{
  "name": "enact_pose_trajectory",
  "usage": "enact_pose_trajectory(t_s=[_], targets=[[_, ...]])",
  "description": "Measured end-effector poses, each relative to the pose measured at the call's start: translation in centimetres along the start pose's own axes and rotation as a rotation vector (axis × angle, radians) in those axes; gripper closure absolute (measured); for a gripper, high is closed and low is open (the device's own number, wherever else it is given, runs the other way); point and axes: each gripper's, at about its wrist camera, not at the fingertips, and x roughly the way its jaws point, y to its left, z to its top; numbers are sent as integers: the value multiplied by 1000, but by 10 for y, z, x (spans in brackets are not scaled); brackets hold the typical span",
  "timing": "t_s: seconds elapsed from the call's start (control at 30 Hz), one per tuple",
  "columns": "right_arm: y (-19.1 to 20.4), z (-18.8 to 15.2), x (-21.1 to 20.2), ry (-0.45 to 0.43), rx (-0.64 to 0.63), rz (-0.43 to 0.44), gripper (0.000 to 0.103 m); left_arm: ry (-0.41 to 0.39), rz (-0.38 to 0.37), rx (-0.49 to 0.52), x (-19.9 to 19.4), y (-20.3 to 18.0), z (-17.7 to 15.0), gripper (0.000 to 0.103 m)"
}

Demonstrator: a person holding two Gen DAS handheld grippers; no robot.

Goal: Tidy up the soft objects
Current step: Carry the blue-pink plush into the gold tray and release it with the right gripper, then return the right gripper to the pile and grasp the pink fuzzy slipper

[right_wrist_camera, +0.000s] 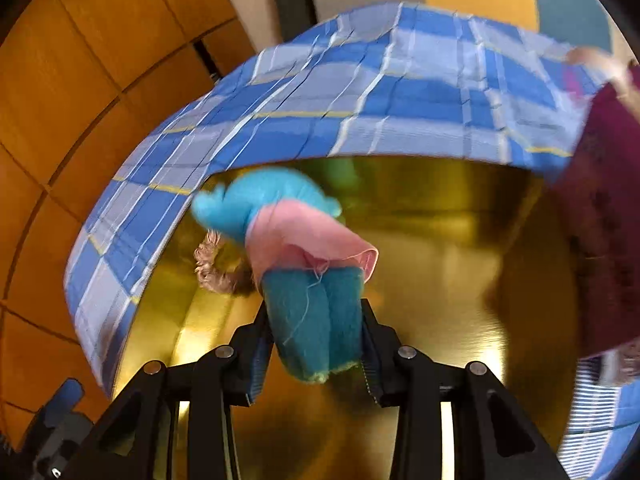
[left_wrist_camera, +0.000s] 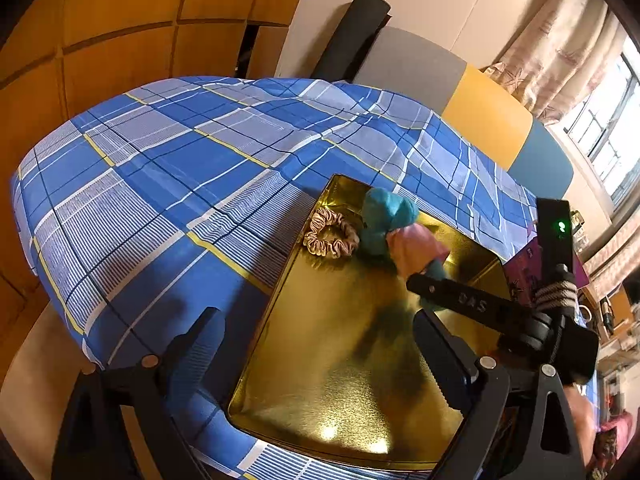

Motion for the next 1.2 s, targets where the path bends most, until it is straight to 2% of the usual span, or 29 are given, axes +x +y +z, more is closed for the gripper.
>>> enact_pose_trajectory(t_s=[0.13, 0.23, 0.6, 0.77, 0.9, 1.13, 1.2], targets=[[0, -12, -10, 36, 3, 16, 64, 3, 3, -8, 2, 1, -1, 7], [0, -24, -29, 17, -29, 4, 64, 10, 0, 2, 3, -1, -3, 7], [3, -56, -103, -125, -183, -37, 64, 23, -49, 53, 4, -19, -13, 7], [-10, -70, -139, -201, -197, -91, 64, 25, -135, 121, -1, -41, -22, 7], [-39, -83, -164, -232, -180, -153, 64, 40, -199, 209, -4, -68, -35, 7], [-131, -112, -188, -189, -17, -294, 64, 68, -294, 380, -16, -123, -67, 5], [-155, -120, -192, -167, 43, -320, 64, 74, -314, 418, -20, -137, -77, 2]])
